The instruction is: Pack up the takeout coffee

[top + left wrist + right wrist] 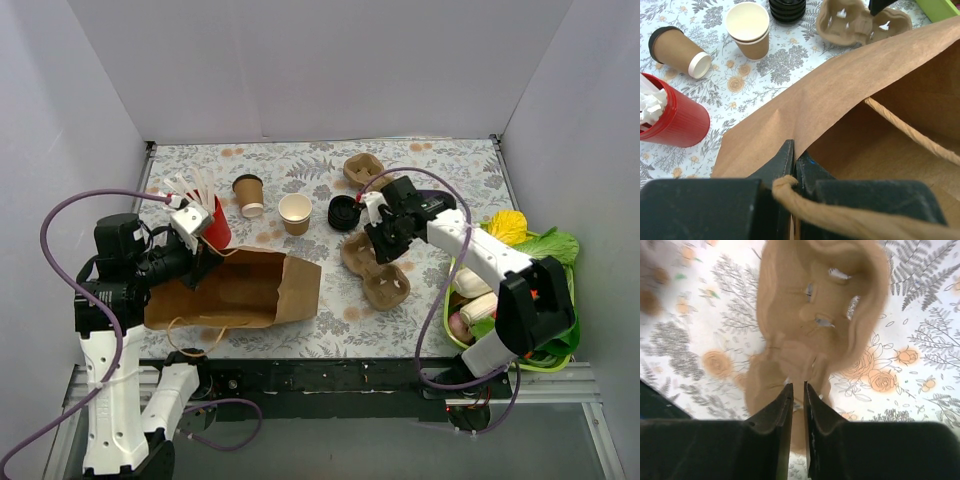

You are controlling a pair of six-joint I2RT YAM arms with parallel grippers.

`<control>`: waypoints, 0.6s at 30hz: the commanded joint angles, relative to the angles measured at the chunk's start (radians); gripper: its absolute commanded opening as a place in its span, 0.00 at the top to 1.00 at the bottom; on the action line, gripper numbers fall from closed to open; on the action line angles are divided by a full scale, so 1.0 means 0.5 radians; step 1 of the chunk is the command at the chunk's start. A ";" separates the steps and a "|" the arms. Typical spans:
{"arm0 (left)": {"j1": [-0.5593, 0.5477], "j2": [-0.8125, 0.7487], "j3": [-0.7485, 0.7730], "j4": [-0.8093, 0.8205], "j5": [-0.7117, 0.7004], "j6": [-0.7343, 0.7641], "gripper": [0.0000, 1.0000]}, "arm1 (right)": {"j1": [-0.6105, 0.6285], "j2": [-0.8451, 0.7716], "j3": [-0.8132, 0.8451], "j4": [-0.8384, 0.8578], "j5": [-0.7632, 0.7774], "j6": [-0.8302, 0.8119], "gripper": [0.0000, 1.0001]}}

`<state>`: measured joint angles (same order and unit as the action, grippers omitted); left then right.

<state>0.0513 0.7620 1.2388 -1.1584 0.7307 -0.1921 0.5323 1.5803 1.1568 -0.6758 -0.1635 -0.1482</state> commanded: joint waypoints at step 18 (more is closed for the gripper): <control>0.014 0.289 0.348 -0.202 -0.016 -0.027 1.00 | 0.006 -0.556 0.122 -0.075 -0.229 -0.283 0.73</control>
<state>0.0513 0.9127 1.3617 -1.1927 0.7547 -0.2184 0.5327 1.2510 1.2549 -0.6659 -0.3458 -0.2802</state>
